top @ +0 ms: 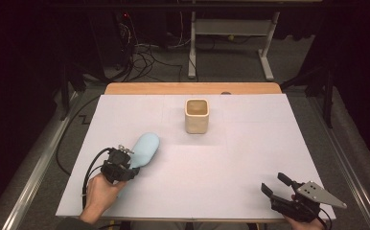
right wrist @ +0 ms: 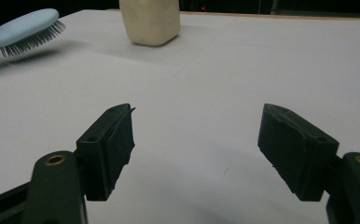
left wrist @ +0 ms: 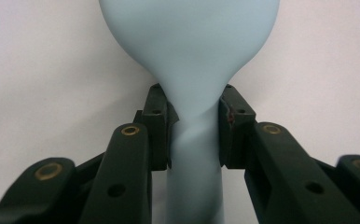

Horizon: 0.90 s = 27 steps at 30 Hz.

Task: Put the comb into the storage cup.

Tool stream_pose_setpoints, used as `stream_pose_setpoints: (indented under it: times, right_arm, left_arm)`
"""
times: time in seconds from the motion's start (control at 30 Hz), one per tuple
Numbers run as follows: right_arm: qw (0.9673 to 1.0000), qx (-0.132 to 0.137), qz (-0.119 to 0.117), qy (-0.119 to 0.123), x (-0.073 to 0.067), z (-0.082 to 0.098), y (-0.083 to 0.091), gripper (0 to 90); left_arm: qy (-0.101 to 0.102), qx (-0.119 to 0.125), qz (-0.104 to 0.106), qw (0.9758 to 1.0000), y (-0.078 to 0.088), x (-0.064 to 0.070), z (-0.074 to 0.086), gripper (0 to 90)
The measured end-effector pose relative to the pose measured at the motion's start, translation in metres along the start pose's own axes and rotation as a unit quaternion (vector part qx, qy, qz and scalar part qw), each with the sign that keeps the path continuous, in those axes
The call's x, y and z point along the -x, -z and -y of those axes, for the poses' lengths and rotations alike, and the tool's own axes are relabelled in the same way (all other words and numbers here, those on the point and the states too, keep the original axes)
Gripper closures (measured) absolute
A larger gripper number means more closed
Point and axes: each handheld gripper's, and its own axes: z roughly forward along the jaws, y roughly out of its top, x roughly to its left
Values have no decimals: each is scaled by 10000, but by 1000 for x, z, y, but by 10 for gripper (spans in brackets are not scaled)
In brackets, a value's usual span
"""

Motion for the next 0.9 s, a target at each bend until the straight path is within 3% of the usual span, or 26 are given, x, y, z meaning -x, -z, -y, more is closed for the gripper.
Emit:
stream_pose_setpoints:
  times: [0.9]
  right_arm:
    - [10000, 23, 17, -1, 0, 0, 0, 274]
  left_arm:
    - [-284, 346, 497, 9978, 9, 19, -10, 695]
